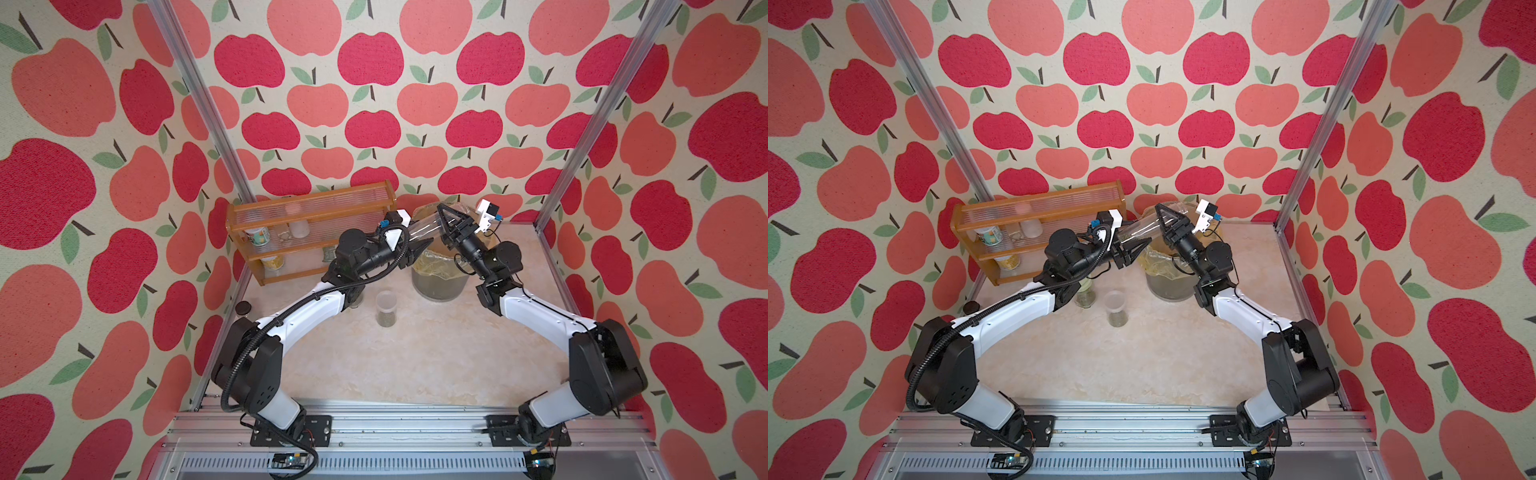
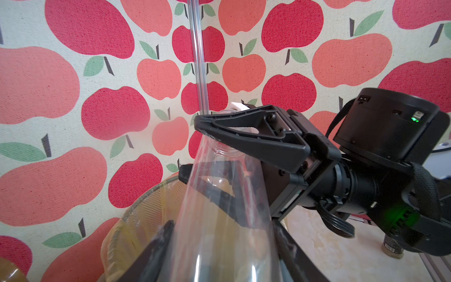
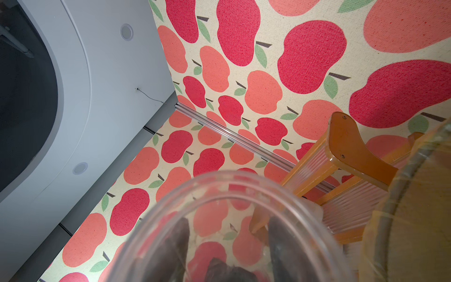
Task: Empty moldy mung beans from jars
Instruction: Pour the moldy mung beans from the jar into the trash bin.
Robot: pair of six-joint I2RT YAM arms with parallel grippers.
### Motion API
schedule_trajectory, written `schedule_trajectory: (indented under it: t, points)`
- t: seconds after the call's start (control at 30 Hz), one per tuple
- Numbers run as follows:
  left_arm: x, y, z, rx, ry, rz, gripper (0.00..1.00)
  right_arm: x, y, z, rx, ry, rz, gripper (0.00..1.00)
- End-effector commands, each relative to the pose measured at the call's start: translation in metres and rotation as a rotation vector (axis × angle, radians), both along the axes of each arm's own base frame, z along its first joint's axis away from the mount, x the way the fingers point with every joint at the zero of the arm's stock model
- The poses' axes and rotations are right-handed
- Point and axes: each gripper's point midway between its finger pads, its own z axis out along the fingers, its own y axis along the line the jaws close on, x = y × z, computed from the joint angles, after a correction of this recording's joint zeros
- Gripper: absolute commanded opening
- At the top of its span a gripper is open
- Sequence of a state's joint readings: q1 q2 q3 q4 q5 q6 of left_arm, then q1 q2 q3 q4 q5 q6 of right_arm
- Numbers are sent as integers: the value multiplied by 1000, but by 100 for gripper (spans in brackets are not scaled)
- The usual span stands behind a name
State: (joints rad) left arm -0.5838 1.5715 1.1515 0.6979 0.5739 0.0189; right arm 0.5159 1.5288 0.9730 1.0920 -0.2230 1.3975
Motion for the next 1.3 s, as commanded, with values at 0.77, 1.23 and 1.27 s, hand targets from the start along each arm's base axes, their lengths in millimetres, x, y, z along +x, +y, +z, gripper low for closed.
schedule_trajectory:
  t: [0.77, 1.23, 1.27]
  points:
    - [1, 33, 45, 73, 112, 143, 47, -25, -39, 18, -195, -115, -259, 99]
    - [16, 16, -21, 480, 522, 193, 47, -69, -124, -12, -670, -146, -643, 99]
    - [20, 12, -25, 514, 527, 207, 47, -73, -128, -16, -685, -144, -650, 99]
